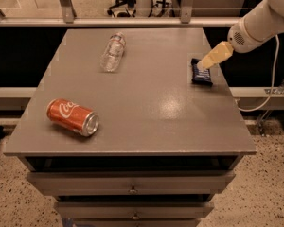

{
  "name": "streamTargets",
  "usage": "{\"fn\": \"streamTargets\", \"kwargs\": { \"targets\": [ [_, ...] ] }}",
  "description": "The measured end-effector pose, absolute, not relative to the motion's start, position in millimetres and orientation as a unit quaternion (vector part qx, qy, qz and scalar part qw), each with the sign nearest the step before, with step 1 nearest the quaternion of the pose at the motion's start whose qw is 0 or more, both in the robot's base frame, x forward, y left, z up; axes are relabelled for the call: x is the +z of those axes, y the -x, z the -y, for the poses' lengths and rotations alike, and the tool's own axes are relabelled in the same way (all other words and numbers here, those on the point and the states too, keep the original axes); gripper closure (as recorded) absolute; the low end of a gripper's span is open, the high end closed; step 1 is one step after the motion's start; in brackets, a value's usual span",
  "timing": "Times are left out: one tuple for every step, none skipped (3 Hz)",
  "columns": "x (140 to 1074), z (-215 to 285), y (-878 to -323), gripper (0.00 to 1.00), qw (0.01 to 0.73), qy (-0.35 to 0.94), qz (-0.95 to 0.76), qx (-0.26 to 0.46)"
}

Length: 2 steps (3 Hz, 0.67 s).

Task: Pick rxbar blueberry

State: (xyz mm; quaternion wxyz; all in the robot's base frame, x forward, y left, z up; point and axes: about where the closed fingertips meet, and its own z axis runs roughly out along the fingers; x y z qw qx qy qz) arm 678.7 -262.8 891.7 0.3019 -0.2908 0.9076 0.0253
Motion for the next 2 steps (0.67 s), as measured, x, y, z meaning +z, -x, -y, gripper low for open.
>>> {"fn": "streamTargets", "kwargs": {
  "targets": [
    [861.4,242.9,-700.8,0.0,0.316,0.273,-0.907,0.054],
    [843.7,230.2,-703.4,0.0,0.317,0.265,-0.908,0.071]
  ]
}}
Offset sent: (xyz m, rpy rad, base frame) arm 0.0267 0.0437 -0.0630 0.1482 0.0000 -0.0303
